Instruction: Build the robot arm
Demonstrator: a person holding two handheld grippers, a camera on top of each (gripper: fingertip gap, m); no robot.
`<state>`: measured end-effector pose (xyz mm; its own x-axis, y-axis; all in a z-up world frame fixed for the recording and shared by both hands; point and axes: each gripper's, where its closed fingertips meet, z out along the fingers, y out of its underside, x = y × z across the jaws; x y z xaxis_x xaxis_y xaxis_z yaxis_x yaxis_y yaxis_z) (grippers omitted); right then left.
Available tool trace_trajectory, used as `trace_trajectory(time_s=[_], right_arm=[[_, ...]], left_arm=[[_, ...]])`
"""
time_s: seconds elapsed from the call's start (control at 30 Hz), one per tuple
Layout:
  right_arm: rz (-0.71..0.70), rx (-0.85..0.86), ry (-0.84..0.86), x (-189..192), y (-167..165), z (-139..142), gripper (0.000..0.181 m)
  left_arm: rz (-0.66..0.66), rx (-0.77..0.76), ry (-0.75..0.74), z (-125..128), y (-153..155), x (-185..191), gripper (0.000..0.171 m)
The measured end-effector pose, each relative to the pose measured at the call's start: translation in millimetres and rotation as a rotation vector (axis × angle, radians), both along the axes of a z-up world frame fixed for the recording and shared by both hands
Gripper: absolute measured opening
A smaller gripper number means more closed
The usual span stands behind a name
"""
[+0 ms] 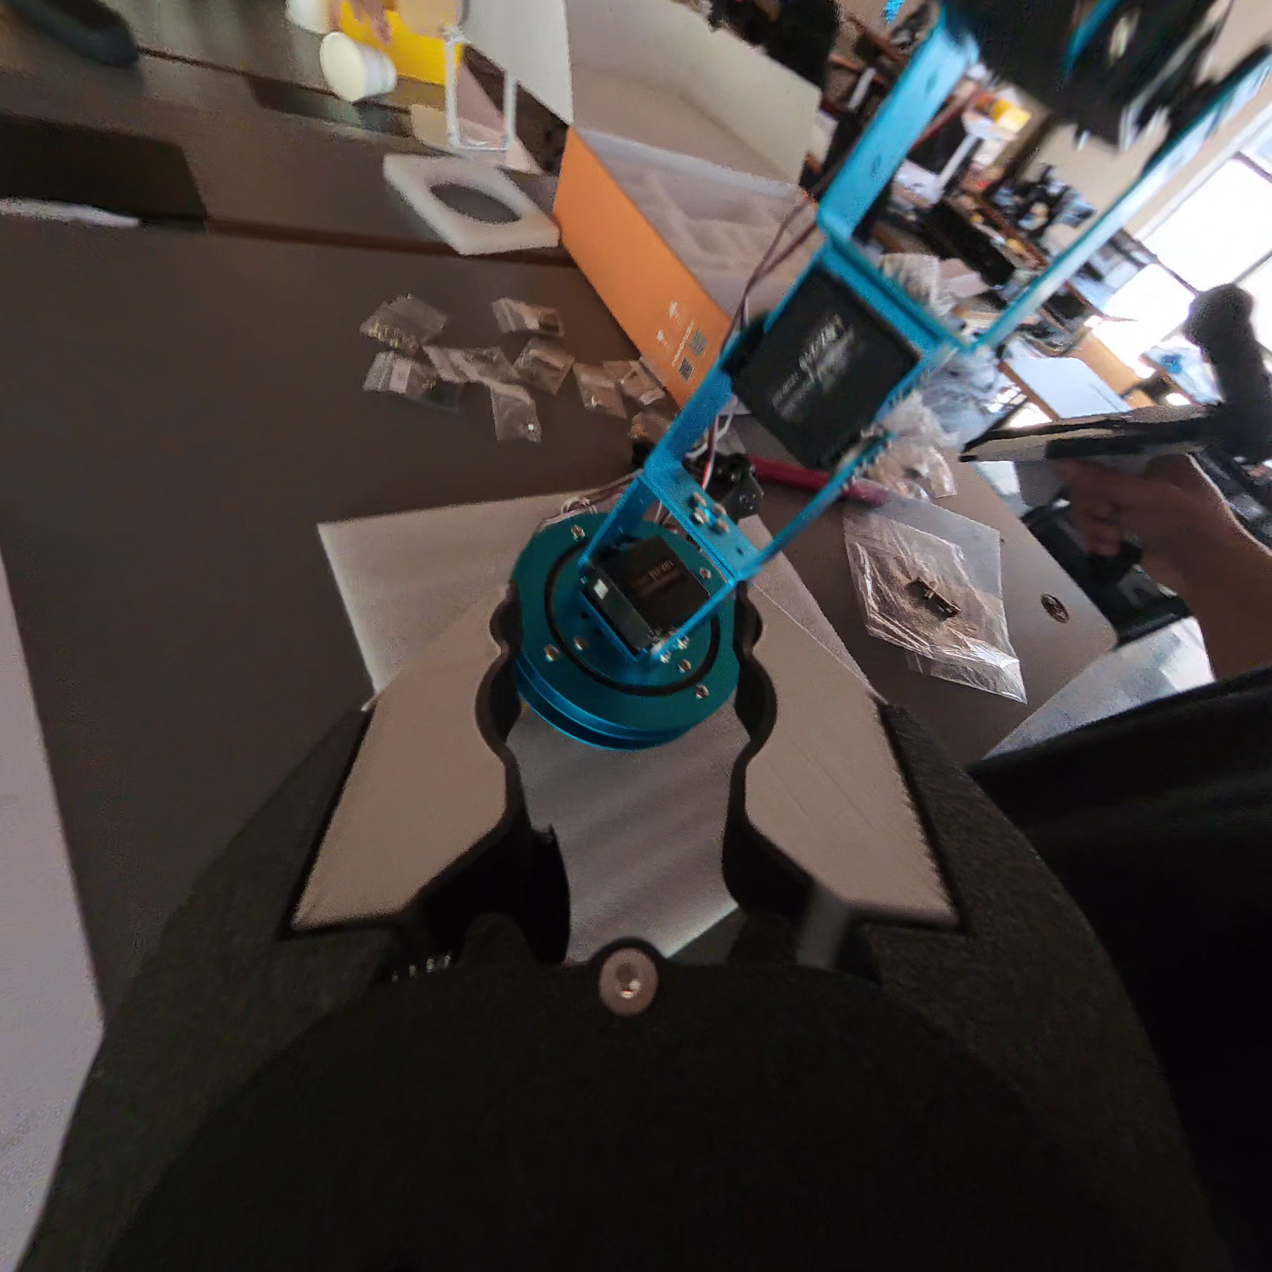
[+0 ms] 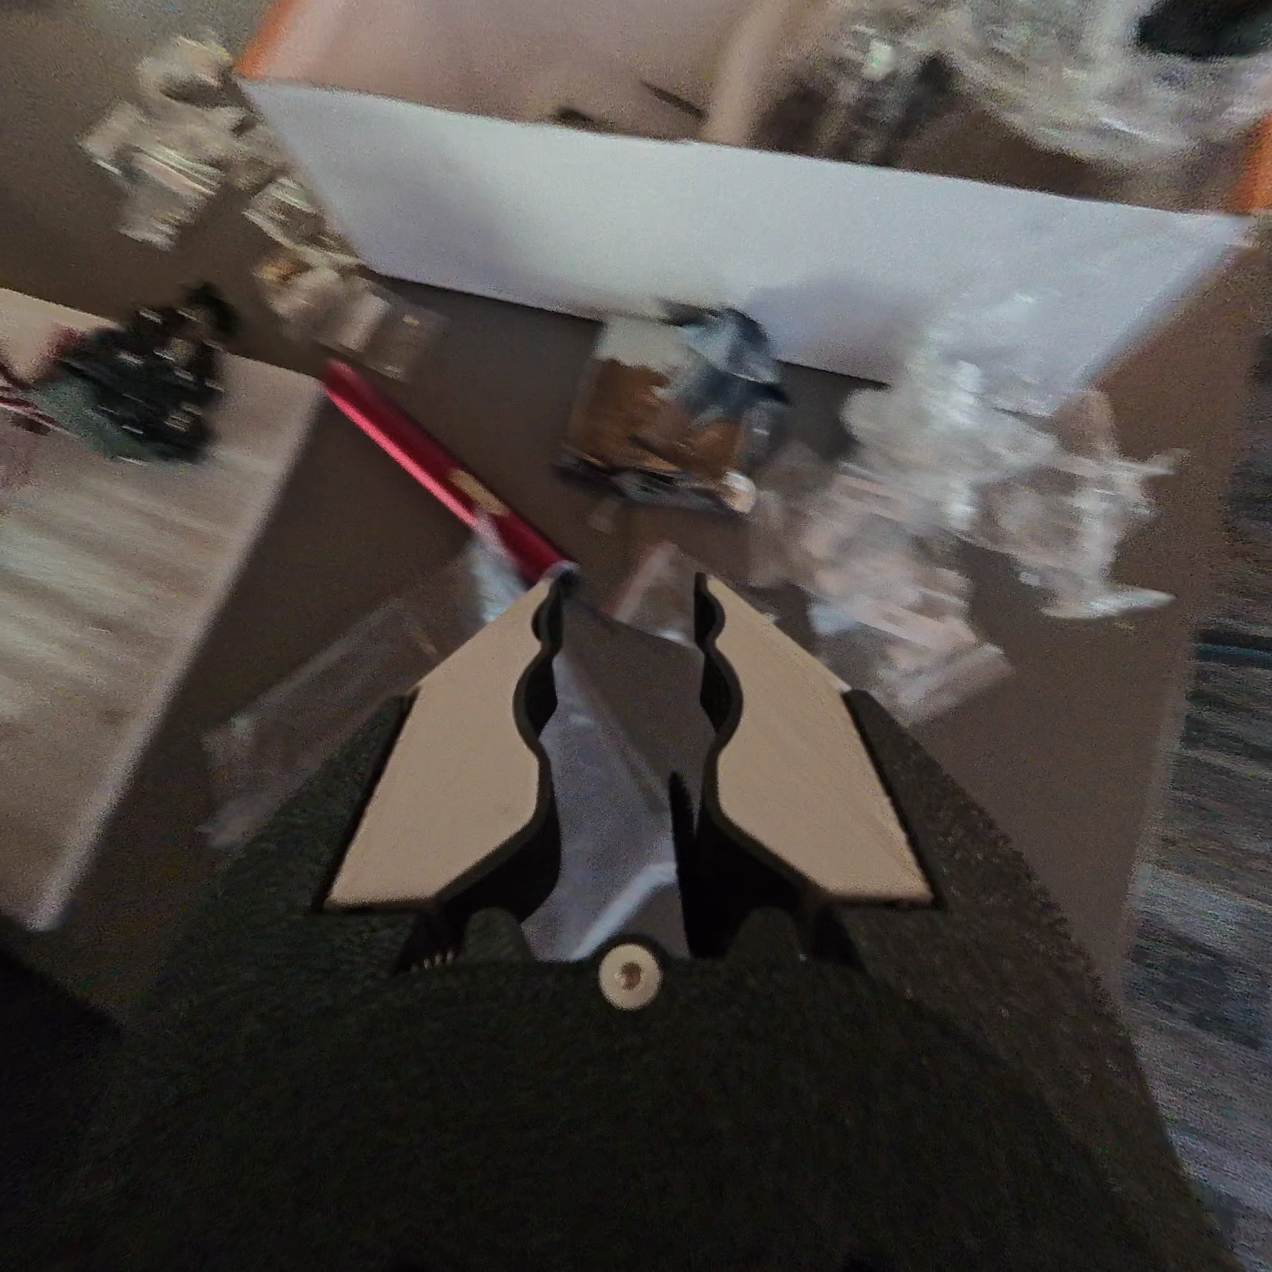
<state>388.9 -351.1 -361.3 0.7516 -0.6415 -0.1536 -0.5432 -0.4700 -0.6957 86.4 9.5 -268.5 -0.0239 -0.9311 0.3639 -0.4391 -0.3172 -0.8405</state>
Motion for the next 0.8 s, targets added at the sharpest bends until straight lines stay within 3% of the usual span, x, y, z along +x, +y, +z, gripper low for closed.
trace_trajectory(time_s=[0.07,0.17,0.33,0.47,0.53,0.6,0.8], right_arm=[[0.004,0.006,-0.044,15,-16,-8,0.038],[0.028,0.021,-0.014,32,-11,-24,0.043],[0.072,-0.031,-0.001,58,33,-43,0.067],[0.073,-0.092,0.049,60,62,-58,0.075],[0.067,-0.095,0.078,52,68,-58,0.067],[0.071,-0.063,0.088,41,79,-53,0.043],[0.058,-0.140,0.037,19,121,-55,0.037]], left_arm=[[0.059,0.015,0.013,-13,-20,-2,0.058],[0.067,0.047,0.041,-33,-58,-1,0.054],[-0.061,-0.010,0.081,-49,-122,-1,0.053],[-0.141,0.014,0.094,-49,-141,-2,0.053],[-0.155,0.016,0.100,-49,-144,-3,0.053],[-0.147,0.020,0.094,-48,-143,-5,0.053],[-0.170,-0.013,0.083,-49,-146,-6,0.053]])
